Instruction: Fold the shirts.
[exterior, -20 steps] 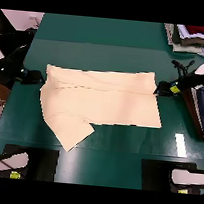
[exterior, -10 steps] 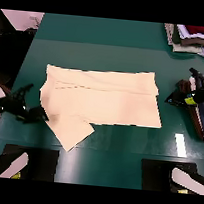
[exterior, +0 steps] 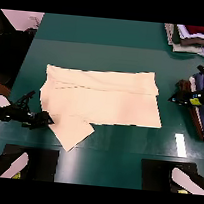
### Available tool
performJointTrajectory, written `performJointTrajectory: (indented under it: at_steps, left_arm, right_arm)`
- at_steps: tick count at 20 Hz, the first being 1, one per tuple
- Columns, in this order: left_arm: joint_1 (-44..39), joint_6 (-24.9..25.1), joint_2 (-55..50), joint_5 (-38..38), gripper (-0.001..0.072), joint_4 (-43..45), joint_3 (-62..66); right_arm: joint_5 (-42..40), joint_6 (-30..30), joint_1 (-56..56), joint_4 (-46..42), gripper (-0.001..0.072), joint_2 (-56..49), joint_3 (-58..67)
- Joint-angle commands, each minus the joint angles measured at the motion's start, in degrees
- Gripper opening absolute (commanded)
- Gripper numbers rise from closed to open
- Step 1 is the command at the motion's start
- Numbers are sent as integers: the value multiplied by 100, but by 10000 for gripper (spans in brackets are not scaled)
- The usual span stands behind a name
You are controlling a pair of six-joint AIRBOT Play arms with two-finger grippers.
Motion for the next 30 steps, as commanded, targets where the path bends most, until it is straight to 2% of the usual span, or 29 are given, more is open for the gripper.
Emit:
performJointTrajectory:
  at_steps: [1,9,10,11,12,18,20,23,24,30]
  left_arm:
    - [2,-7,4,214,498,-61,-22]
    - [2,-11,4,426,495,-227,-372]
    - [2,-13,4,511,411,-334,-372]
    - [2,-2,4,586,132,-463,-372]
    - [2,4,7,636,28,-605,-369]
    - [2,426,94,107,24,-955,302]
    - [2,507,142,7,24,-964,520]
    - [2,509,151,48,24,-1016,623]
    - [2,511,151,46,24,-1016,623]
    - [2,619,151,46,25,-1014,623]
  right_arm:
    - [-13,-4,2,7,465,24,-2]
    - [-28,-4,2,7,464,24,-2]
    - [-22,-4,2,4,465,24,-2]
    - [-15,-4,2,4,464,24,-2]
    - [-4,-9,2,2,464,24,-2]
    - [575,-302,-509,-4,465,22,-501]
    - [573,-404,-811,13,465,-46,-999]
    - [573,-911,-1082,557,462,-483,-1613]
    - [531,-1054,-1097,741,432,-660,-1731]
    - [186,-1064,-754,894,423,-1145,-1818]
